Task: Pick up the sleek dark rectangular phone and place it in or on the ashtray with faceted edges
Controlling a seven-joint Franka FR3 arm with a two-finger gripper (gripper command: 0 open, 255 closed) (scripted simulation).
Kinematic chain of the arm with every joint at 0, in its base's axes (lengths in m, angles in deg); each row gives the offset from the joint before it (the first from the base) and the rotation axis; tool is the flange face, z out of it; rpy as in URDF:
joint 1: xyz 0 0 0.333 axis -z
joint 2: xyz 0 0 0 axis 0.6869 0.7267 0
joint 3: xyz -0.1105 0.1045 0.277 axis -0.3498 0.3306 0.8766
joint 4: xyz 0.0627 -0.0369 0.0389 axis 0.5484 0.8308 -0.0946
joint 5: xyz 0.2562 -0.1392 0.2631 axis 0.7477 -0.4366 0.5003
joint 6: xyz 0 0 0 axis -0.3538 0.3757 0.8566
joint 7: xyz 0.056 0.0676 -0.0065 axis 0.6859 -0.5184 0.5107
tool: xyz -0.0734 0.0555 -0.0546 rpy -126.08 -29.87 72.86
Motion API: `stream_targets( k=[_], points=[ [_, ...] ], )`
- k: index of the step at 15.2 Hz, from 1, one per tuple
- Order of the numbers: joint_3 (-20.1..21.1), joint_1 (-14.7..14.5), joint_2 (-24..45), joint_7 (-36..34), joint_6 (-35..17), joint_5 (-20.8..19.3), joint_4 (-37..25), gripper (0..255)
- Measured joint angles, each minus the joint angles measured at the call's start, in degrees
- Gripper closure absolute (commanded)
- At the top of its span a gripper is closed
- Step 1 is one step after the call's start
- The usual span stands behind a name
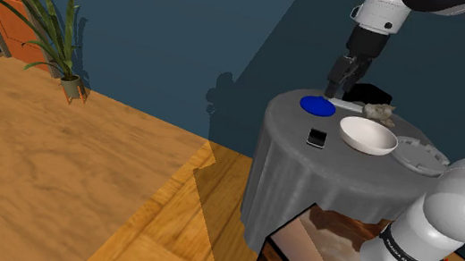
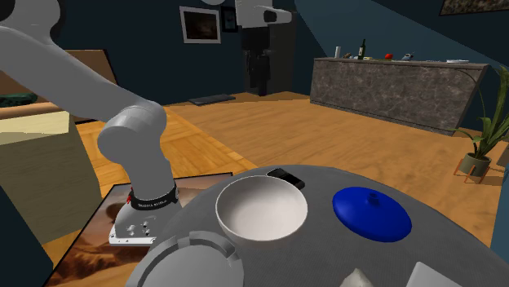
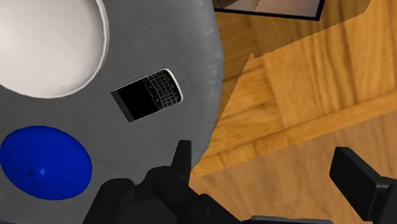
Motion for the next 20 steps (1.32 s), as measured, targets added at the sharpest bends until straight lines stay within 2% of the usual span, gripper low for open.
stream_targets(
  k=[3, 20],
  points=[
    [0.4, 1.3, 1.2, -2.4, -2.0, 0.2, 1.1, 0],
    [2.5, 18.6, 21.5, -35.0, -29.7, 1.2, 11.7, 0]
  ],
)
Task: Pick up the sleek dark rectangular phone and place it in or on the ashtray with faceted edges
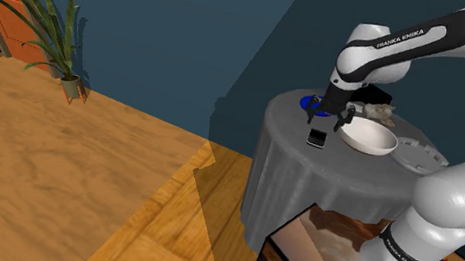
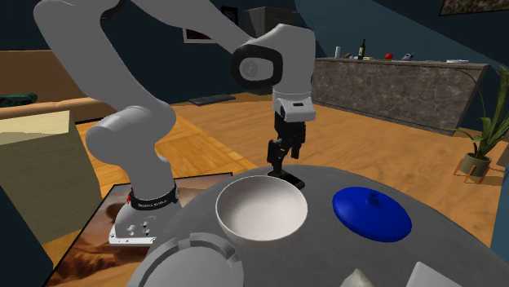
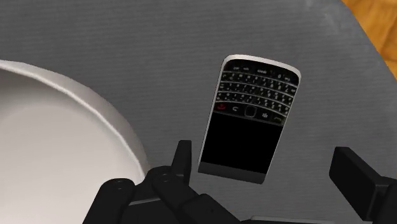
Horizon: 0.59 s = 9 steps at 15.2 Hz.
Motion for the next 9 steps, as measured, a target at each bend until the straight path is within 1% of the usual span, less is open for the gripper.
stream_targets(
  k=[3, 9],
  points=[
    [0.1, 0.7, 2.6, -1.4, -3.5, 0.1, 1.1, 0],
    [0.9, 0.3, 5.5, -1.6, -9.0, 0.7, 2.3, 0]
  ],
)
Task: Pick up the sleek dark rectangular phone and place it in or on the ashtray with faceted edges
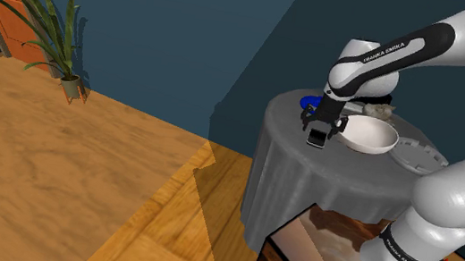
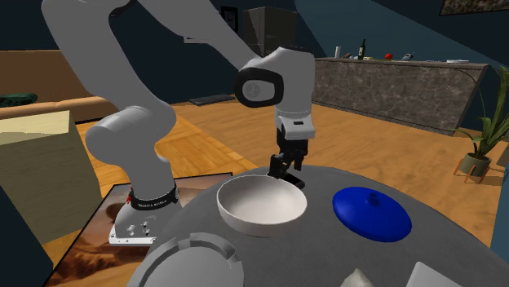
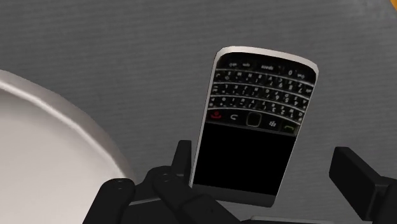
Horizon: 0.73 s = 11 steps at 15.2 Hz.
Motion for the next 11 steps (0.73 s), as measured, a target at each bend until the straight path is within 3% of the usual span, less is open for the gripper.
stream_targets(
  k=[5, 6, 11],
  points=[
    [-0.2, 0.4, 0.7, 0.1, -0.1, -0.1, 0.6, 0],
    [-0.3, 0.4, 0.7, 0.1, -0.1, -0.1, 0.6, 255],
    [-0.3, 0.5, 0.6, 0.2, -0.1, -0.1, 0.6, 255]
  ],
)
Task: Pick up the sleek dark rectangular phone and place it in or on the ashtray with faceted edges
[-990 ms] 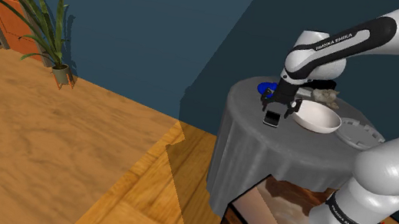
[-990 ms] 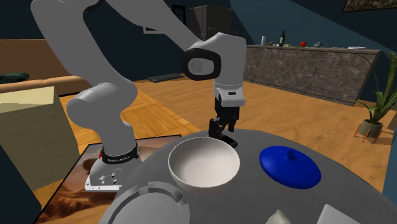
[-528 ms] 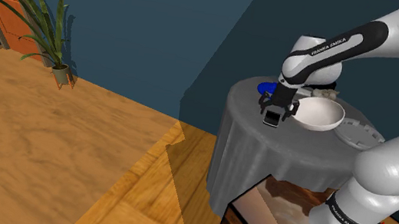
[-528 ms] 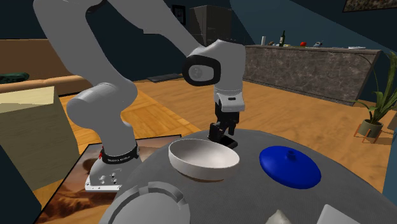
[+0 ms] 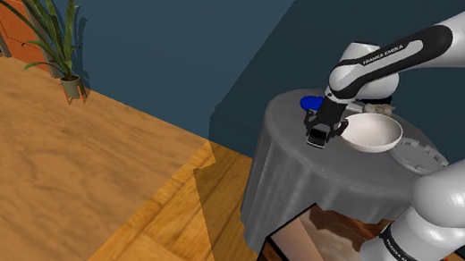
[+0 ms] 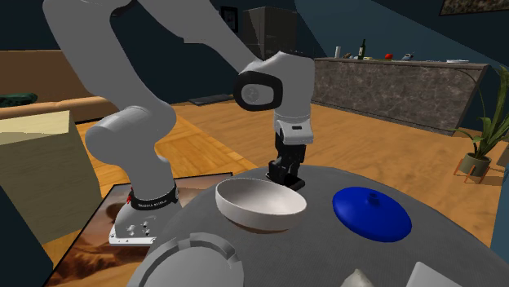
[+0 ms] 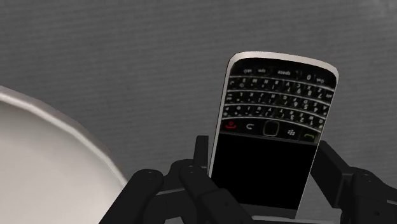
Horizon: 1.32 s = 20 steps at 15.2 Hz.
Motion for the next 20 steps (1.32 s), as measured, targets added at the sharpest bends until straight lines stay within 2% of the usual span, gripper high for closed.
stream_targets(
  k=[6, 20],
  points=[
    [0.0, 0.0, -0.2, 0.0, 0.4, 0.0, -0.2, 255],
    [-0.5, 0.2, -7.2, -0.9, 13.1, -0.8, -5.8, 255]
  ],
)
